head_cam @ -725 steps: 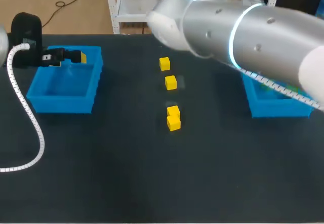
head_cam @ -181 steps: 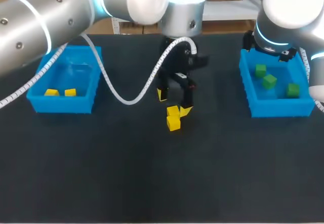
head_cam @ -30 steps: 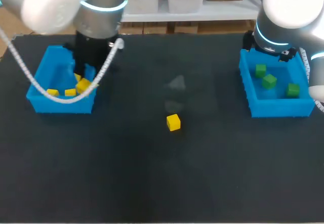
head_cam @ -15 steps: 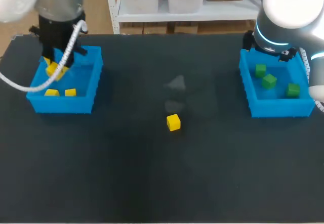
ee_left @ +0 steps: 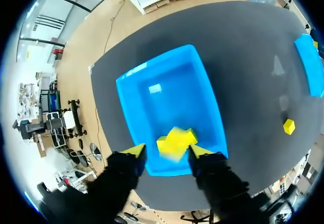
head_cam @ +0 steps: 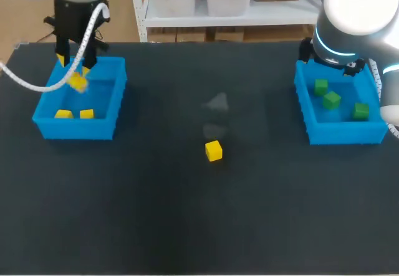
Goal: Put the green cubes in the right bin and the yellow cubes in the left bin.
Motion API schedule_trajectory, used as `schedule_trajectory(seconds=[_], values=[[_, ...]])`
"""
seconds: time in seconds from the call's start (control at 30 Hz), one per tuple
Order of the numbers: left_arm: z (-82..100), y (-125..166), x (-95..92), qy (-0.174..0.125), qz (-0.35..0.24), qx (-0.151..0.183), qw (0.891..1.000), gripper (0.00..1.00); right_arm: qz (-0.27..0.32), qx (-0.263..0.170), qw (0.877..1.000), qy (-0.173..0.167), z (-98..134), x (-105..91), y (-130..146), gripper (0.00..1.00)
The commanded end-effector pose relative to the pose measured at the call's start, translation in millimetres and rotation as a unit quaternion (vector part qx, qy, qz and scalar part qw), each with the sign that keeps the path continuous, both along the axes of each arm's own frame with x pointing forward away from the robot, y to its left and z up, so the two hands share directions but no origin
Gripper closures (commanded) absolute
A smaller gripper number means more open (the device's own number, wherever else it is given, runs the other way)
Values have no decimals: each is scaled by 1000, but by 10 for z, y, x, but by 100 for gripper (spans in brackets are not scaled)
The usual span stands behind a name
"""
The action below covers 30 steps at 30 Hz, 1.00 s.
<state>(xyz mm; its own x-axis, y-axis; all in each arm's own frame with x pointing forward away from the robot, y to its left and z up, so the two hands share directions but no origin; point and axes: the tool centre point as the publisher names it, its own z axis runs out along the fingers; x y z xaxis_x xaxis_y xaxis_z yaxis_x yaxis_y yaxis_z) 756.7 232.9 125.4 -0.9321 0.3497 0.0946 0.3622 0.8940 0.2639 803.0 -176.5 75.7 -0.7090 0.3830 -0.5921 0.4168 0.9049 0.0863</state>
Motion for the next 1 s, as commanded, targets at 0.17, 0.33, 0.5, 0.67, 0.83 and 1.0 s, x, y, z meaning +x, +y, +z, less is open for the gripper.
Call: schedule_trajectory(seconds=[0.17,0.33,0.5,0.67,0.83,1.0], values=[[5,-108,75,37,0,11,999,0,0,0,1000,-2,-7,-8,-1,0],[168,-615,47,8,-71,-37,997,0,0,0,1000,-2,-7,-8,-1,0],[217,-1214,-138,12,-140,-96,985,0,0,0,1000,-2,-7,-8,-1,0],[208,-1666,-398,26,-204,-133,970,0,0,0,1000,-2,-7,-8,-1,0],[172,-2031,-685,47,-253,-136,957,0,0,0,1000,-2,-7,-8,-1,0],[50,-2269,-916,35,-281,-136,949,0,0,0,1000,-2,-7,-8,-1,0]])
